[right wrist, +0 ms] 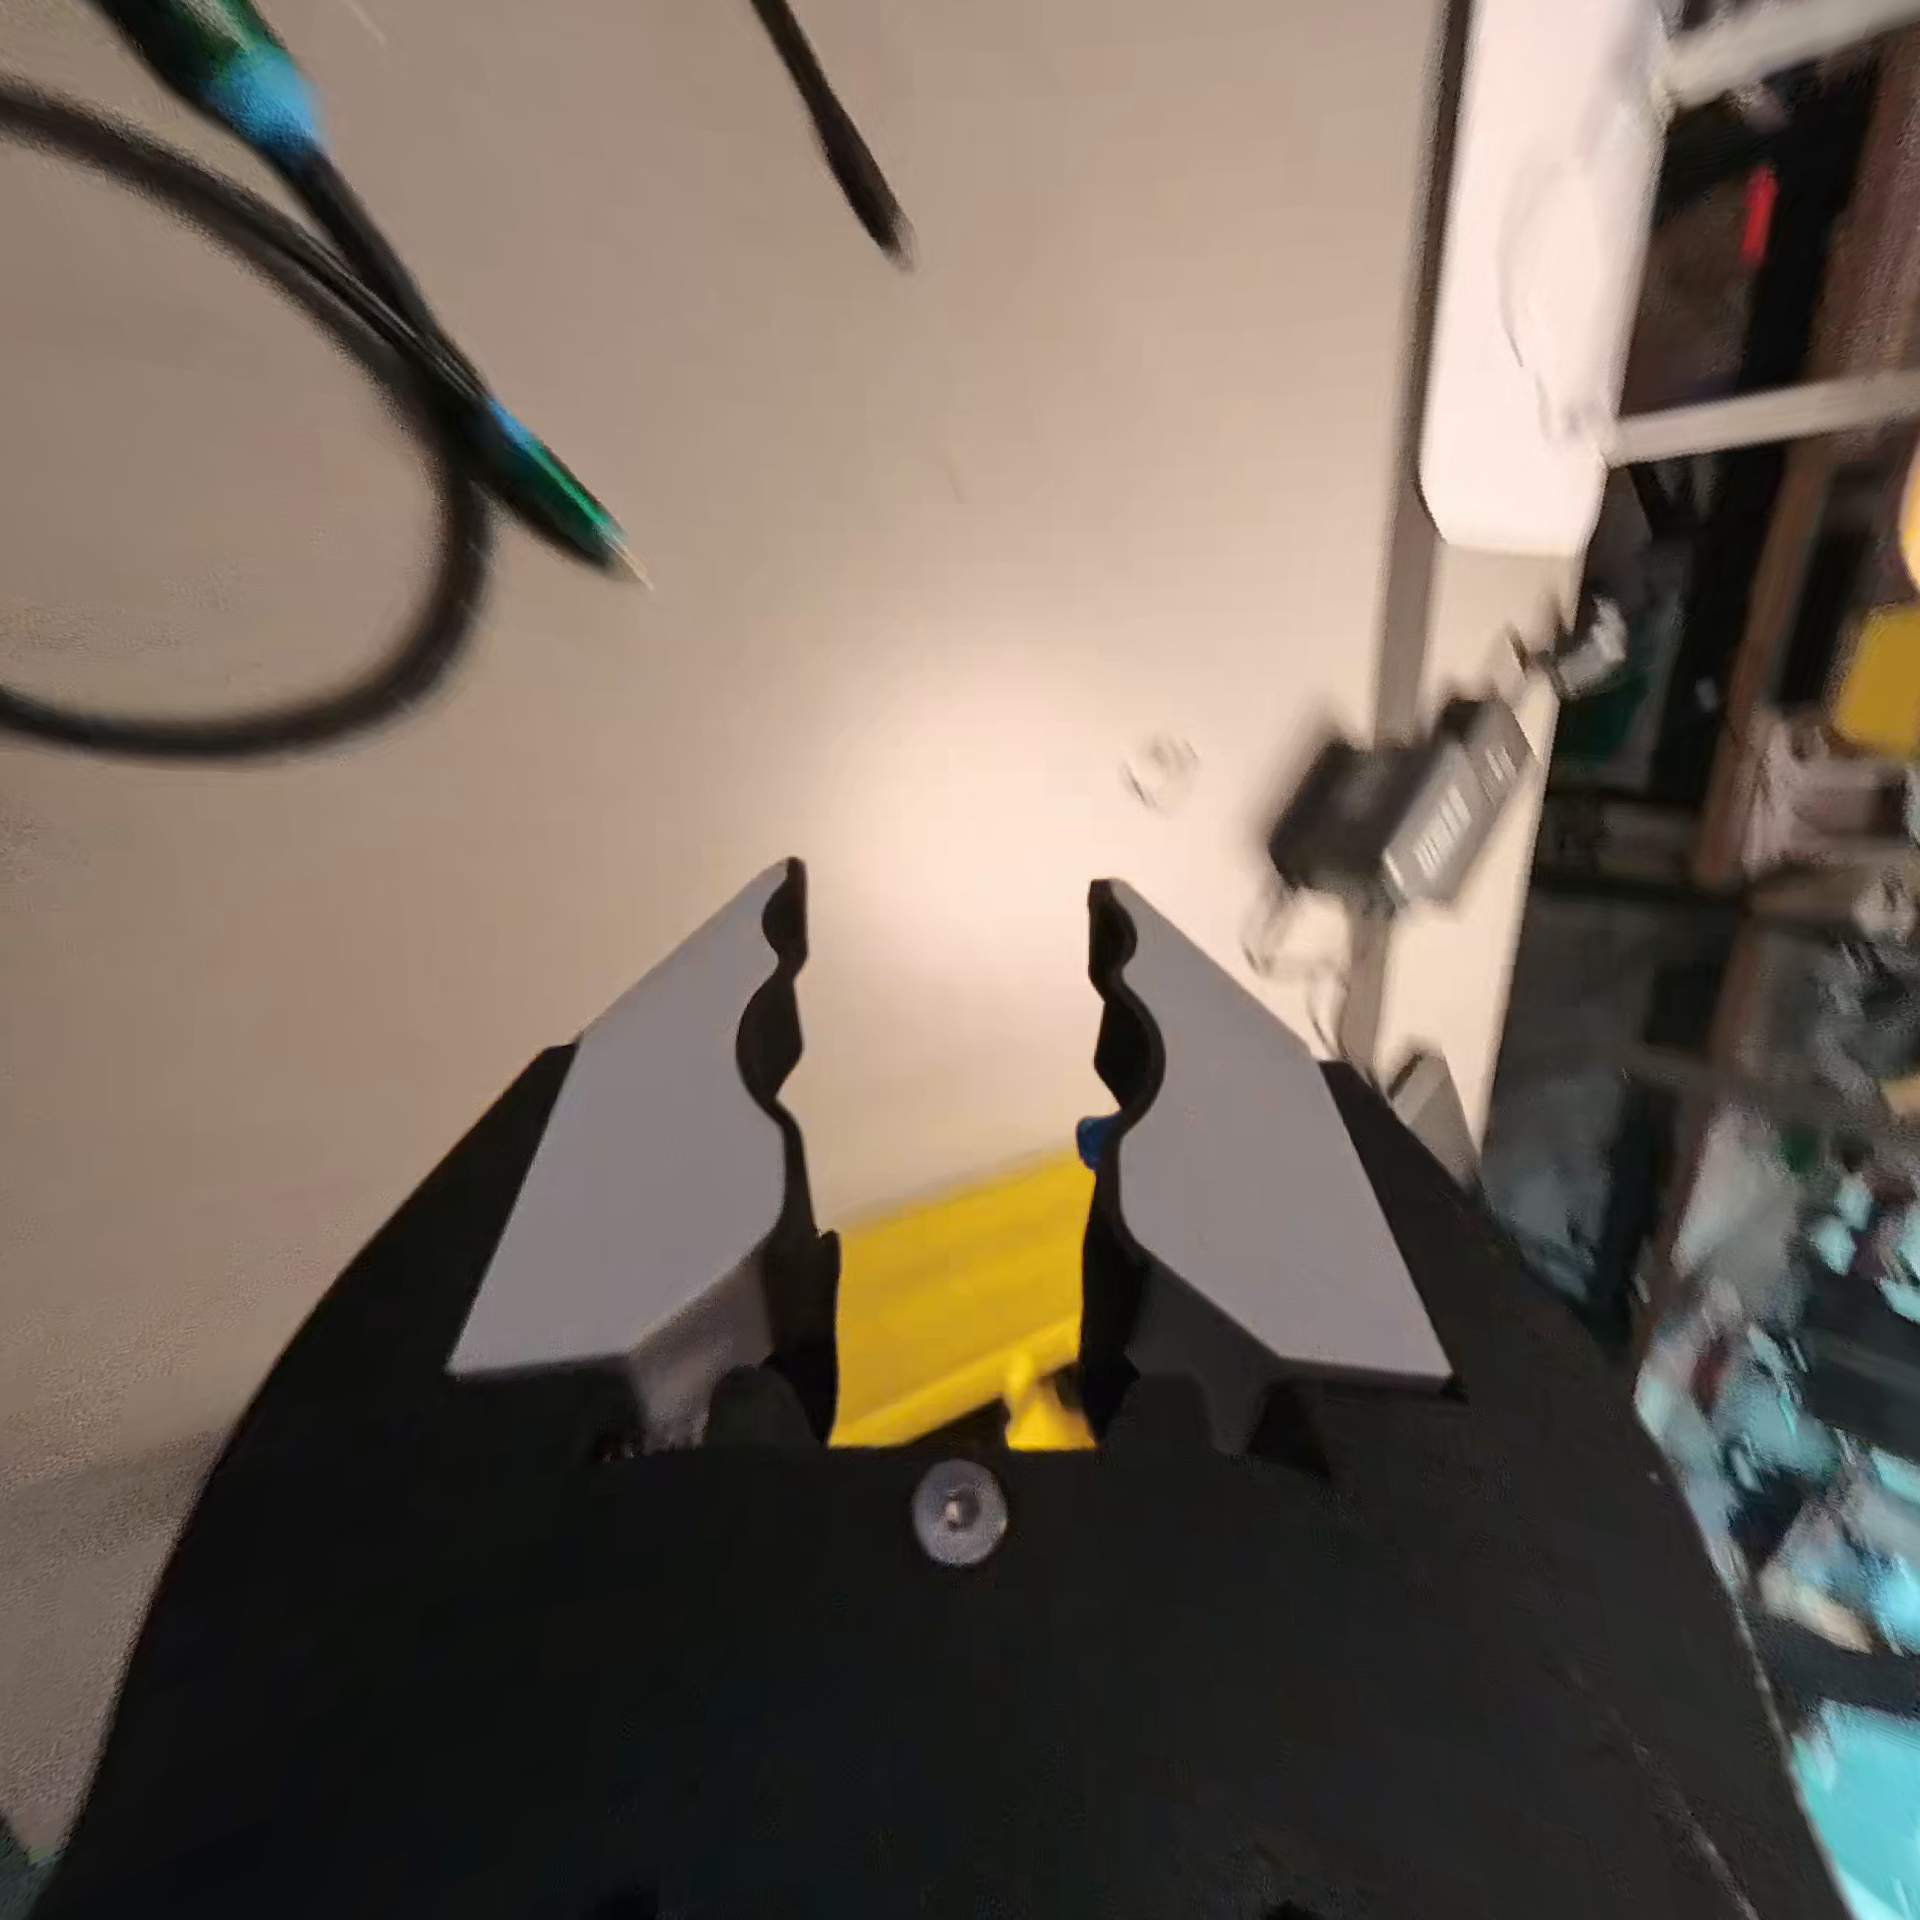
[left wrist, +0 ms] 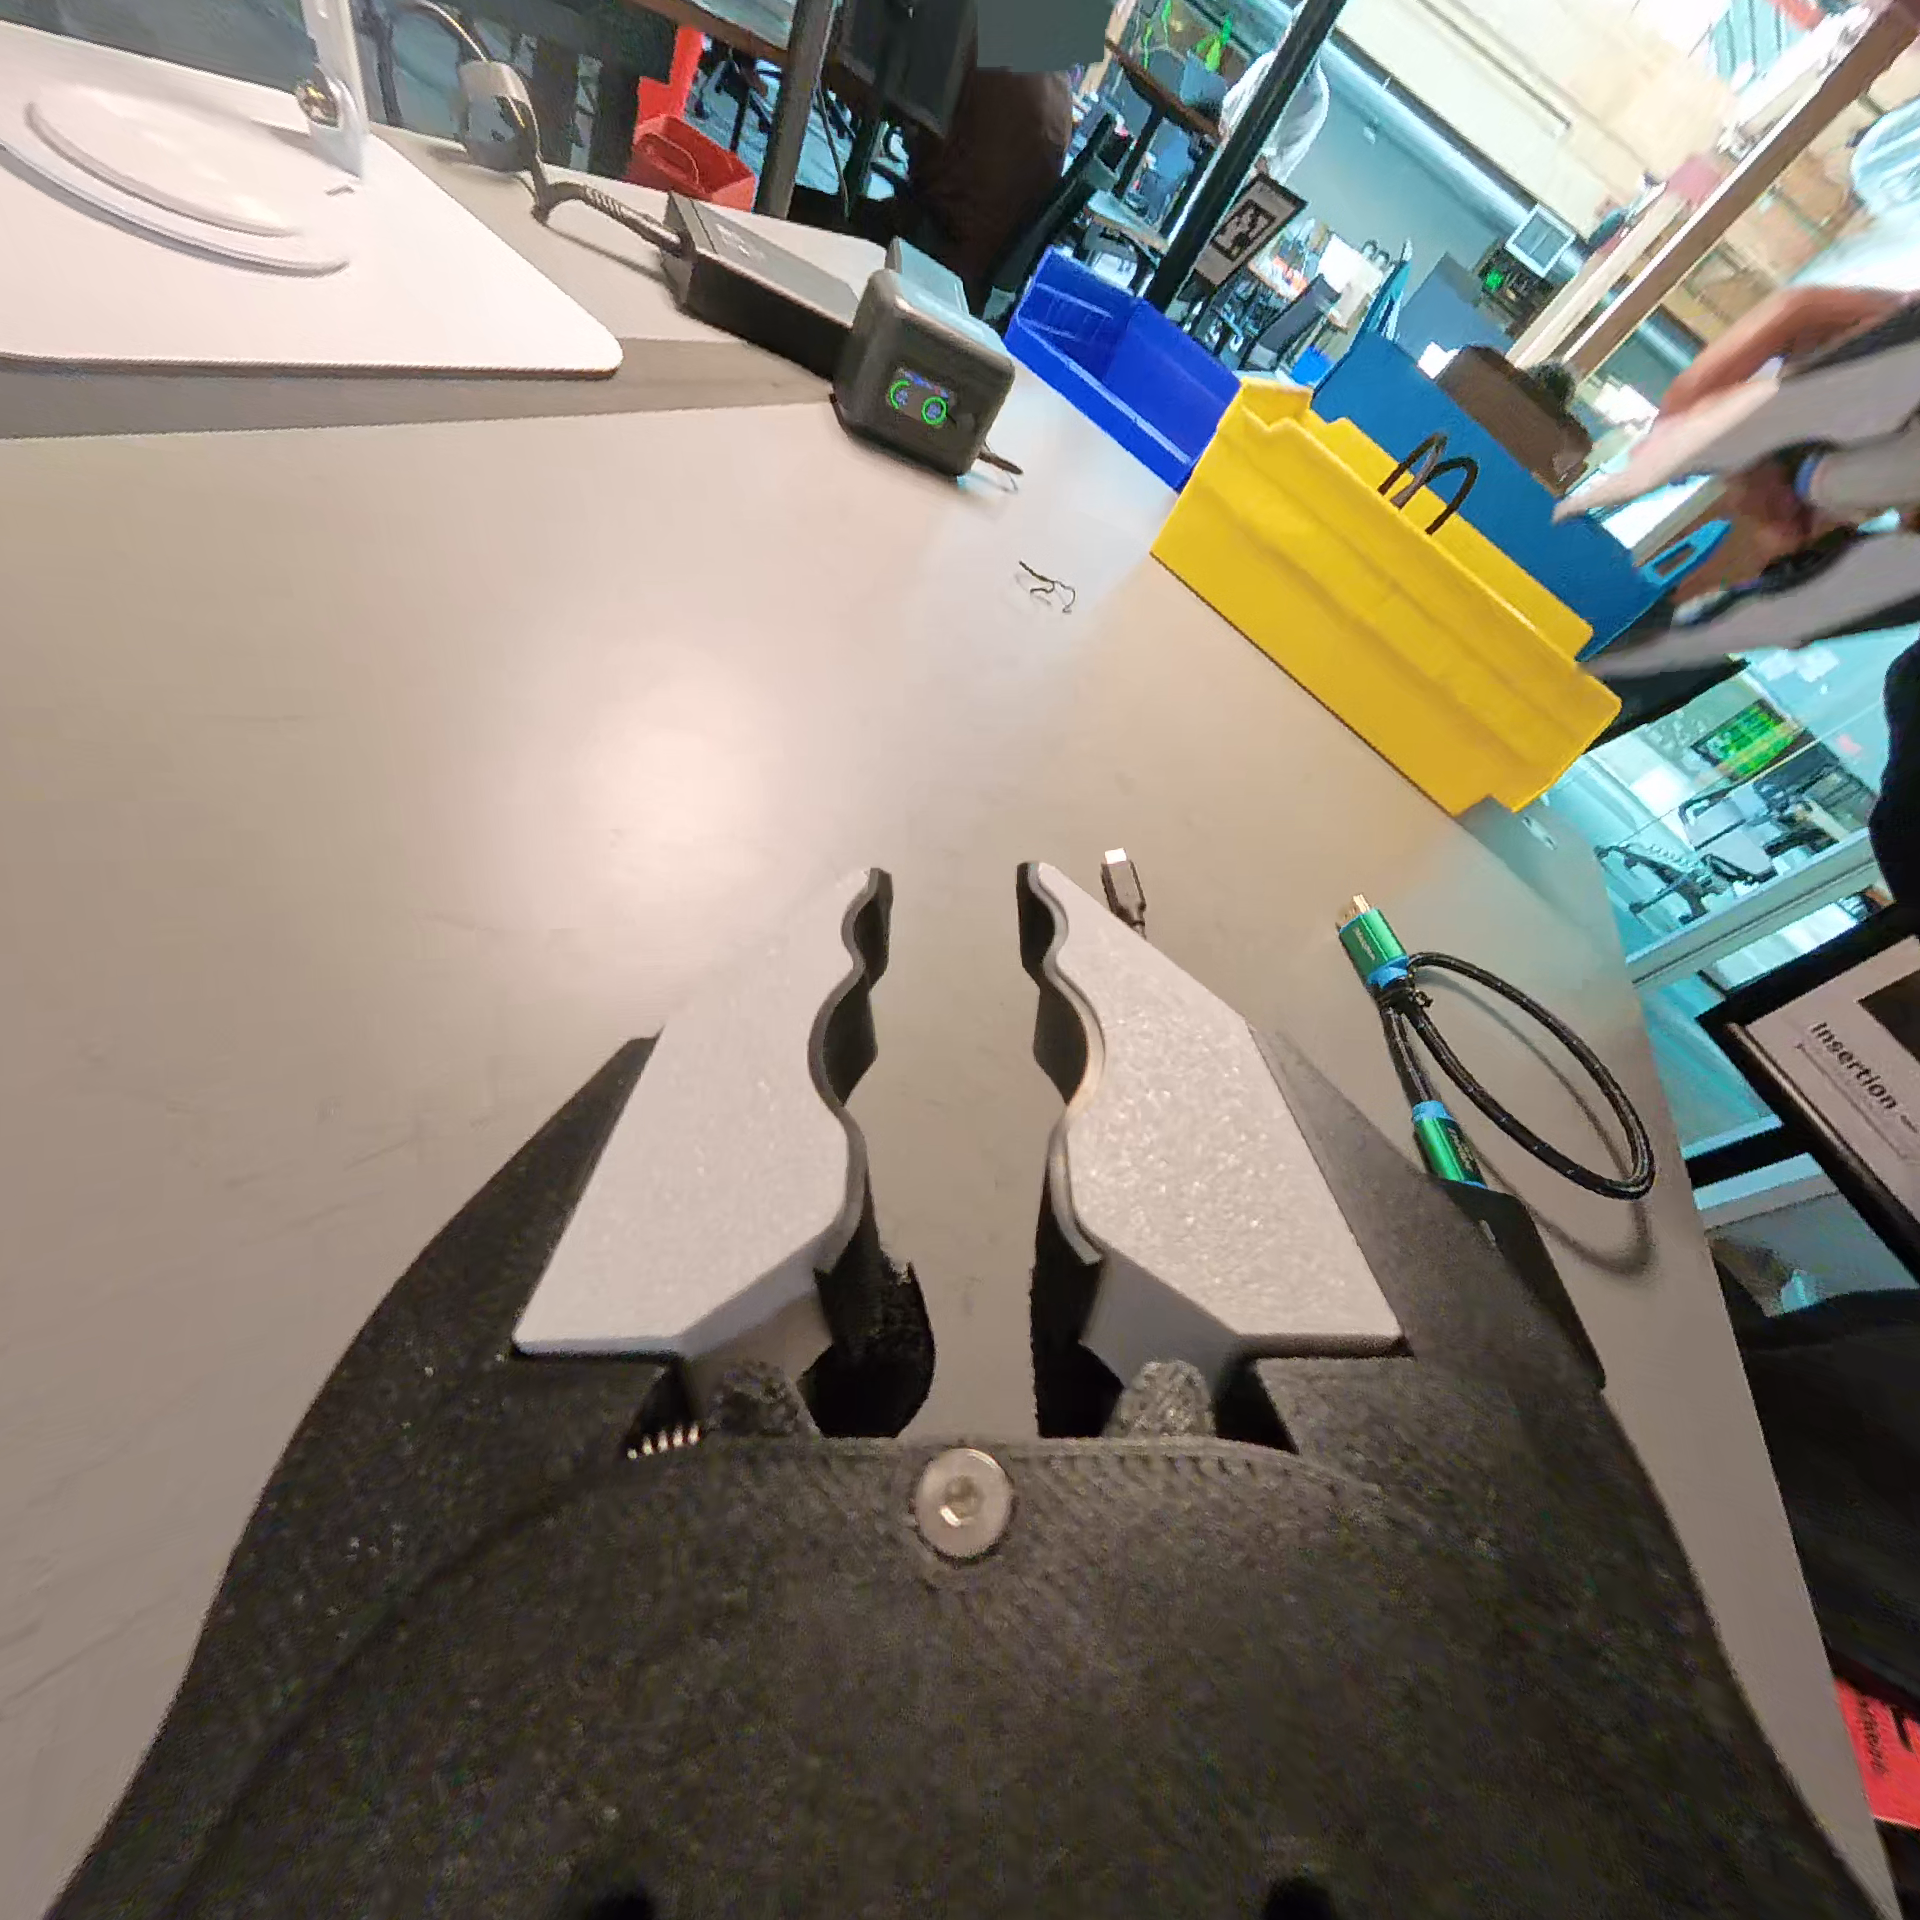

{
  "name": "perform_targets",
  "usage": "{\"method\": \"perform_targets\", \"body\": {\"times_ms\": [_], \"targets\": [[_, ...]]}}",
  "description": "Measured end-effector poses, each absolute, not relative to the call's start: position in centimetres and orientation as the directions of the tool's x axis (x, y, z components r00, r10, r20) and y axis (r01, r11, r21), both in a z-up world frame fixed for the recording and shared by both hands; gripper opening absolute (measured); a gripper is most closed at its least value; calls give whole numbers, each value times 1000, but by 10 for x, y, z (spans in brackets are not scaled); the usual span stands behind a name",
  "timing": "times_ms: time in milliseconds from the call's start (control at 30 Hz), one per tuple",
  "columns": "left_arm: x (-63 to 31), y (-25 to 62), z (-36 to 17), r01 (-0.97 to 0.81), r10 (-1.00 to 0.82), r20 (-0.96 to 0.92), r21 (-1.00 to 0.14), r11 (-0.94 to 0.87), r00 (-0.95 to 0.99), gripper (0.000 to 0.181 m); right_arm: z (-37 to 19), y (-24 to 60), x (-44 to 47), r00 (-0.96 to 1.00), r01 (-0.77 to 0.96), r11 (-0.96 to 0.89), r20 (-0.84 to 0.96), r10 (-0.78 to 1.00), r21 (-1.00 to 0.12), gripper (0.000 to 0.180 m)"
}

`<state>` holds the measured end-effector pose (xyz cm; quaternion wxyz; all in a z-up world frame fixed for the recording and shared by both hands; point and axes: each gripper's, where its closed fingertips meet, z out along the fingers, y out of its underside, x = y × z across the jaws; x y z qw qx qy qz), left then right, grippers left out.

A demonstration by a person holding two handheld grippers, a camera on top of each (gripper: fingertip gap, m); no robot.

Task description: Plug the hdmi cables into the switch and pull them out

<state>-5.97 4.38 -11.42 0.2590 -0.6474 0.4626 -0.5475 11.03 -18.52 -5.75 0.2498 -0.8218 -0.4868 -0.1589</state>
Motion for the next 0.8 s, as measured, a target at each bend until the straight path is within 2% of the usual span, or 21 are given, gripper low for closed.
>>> {"method": "perform_targets", "body": {"times_ms": [167, 233, 333, 400, 467, 600, 800], "targets": [[-58, 39, -116, -331, -895, 446, -849, -413, -28, 25, -120, -165, -12, 385, 870, -240, 292, 875, -430, 55], [-58, 39, -116, -332, -895, 445, -849, -411, -29, 25, -144, -161, -35, 353, 871, -244, 199, 914, -427, 54], [-58, 38, -116, -330, -891, 453, -847, -417, -36, 25, -175, -162, -48, 304, 898, -257, 83, 949, -358, 56], [-58, 37, -115, -329, -885, 464, -843, -426, -45, 25, -178, -159, -56, 305, 883, -267, 42, 951, -385, 41], [-59, 35, -115, -330, -879, 475, -839, -433, -53, 26, -178, -155, -60, 293, 879, -249, 49, 955, -406, 32], [-58, 28, -118, -359, -862, 501, -820, -445, -74, 31, -177, -130, -67, 368, 815, -270, 98, 925, -512, 28], [-58, 25, -126, -406, -860, 508, -797, -447, -51, 41, -173, -81, -61, 526, 748, -249, 321, 787, -615, 23]]}}
